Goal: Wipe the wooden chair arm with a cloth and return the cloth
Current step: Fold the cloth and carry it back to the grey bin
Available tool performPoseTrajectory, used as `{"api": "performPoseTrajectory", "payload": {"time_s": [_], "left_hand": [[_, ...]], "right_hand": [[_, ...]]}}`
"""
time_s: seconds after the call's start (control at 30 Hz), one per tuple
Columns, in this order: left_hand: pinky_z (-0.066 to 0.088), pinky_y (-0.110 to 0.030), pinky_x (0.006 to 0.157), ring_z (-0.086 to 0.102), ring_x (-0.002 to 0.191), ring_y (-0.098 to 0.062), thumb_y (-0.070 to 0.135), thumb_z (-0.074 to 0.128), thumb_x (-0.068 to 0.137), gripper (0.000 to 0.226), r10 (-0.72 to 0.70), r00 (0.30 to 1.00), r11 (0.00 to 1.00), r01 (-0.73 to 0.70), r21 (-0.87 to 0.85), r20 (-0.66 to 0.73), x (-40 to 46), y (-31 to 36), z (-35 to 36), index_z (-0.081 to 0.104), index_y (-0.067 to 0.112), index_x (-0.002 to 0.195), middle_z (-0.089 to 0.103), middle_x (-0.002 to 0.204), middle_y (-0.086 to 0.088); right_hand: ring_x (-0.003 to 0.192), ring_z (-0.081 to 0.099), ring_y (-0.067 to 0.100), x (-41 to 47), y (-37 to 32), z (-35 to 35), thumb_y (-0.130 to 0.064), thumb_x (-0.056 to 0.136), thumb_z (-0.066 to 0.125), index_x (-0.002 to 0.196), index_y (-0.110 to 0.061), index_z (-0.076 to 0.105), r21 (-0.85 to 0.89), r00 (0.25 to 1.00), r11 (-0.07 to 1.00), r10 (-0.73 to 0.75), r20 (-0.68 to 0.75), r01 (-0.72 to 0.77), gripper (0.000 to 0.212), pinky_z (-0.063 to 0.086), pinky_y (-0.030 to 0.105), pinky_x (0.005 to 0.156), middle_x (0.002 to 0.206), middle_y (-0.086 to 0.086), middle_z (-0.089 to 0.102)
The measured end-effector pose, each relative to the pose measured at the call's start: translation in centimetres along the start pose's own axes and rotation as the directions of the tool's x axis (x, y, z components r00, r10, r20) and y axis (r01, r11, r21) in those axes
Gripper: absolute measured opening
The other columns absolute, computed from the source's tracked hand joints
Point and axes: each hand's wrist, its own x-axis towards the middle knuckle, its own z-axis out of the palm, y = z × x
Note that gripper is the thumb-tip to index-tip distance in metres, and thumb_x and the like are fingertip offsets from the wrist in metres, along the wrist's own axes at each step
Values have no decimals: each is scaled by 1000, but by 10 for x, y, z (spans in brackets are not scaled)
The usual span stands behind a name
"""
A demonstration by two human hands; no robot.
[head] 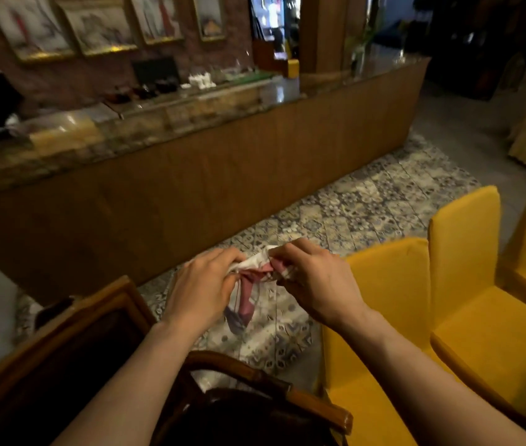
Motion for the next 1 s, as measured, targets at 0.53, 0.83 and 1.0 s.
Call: {"api": "performPoseTrajectory", "payload": {"time_s": [0.53,0.83,1.0], "left_hand": [[49,-33,72,64,97,-16,22,70,88,25,-125,922,967,195,161,-366,-153,-36,-272,60,36,107,67,101,13],[51,-33,71,66,97,-14,26,70,88,25,-318,787,827,503,251,-529,-347,-71,-394,59,39,107,70,105,17],[51,-34,71,66,99,-18,24,70,85,30,-416,682,658,682,319,-602,-446,-60,-449,59,39,109,69,103,15]], "right_hand": [[94,63,22,5,-257,-119,-43,84,73,126,-35,53,-17,903,913,-406,-142,408,47,54,40,66,114,-7,58],[99,61,19,-49,-451,-106,-42,88,68,130,-37,51,171,722,702,-673,-157,692,45,55,41,72,118,-8,57],[107,61,23,-84,-549,-95,-42,88,70,132,-40,52,248,570,521,-795,-209,817,48,53,40,77,127,-9,58]]}}
